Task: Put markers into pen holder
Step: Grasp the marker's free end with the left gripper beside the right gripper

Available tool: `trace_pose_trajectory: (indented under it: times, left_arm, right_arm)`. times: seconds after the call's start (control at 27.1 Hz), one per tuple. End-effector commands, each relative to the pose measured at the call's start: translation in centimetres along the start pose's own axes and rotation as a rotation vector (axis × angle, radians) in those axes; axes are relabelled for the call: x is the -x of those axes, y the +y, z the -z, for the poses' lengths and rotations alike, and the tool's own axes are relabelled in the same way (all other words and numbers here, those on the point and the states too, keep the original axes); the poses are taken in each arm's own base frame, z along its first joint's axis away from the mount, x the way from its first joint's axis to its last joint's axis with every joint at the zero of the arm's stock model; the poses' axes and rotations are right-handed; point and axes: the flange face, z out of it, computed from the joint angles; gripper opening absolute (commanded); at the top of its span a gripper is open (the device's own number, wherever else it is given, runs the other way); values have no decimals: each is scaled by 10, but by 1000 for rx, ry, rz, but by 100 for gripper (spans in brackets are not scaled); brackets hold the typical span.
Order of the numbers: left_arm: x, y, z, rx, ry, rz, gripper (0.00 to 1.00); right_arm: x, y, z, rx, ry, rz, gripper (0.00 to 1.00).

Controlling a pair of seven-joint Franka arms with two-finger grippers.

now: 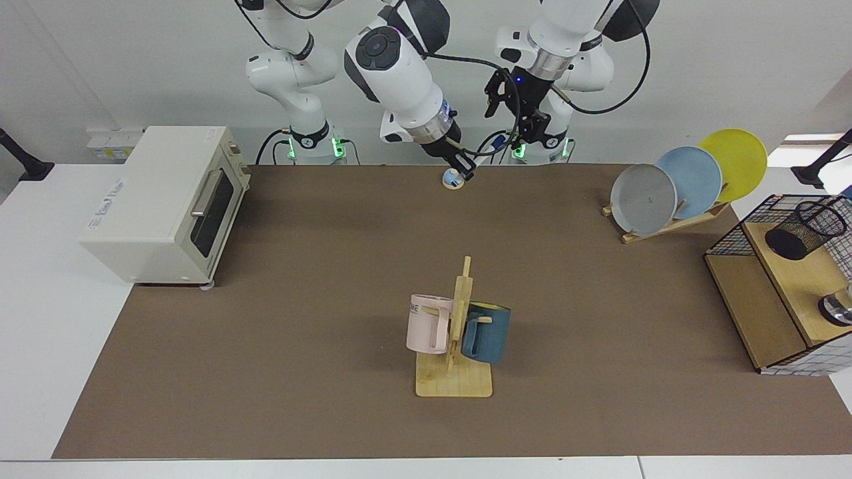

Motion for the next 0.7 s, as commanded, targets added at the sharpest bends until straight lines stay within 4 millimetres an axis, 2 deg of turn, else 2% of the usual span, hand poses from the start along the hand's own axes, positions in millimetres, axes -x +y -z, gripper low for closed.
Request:
trace_pose_trajectory:
  times: [0.0, 0.07, 0.22, 0.48, 0.63, 0.66]
  left_arm:
    - [8, 4, -1, -6, 29, -8, 87]
    - [8, 5, -1, -5, 27, -9, 87]
    - [8, 5, -1, -5, 27, -7, 80]
    - [9, 5, -1, -4, 25, -7, 83]
    - [8, 4, -1, -3, 25, 5, 56]
    - [9, 5, -1, -3, 25, 3, 52]
  right_arm:
    - [0, -1, 0, 25, -31, -8, 0]
    - [-1, 0, 3, 37, -32, -6, 0]
    - [-2, -1, 10, 25, -57, -16, 0]
    - [3, -2, 23, 25, -96, -18, 0]
    - [5, -2, 24, 26, -101, -16, 0]
    - [5, -2, 24, 26, -101, -16, 0]
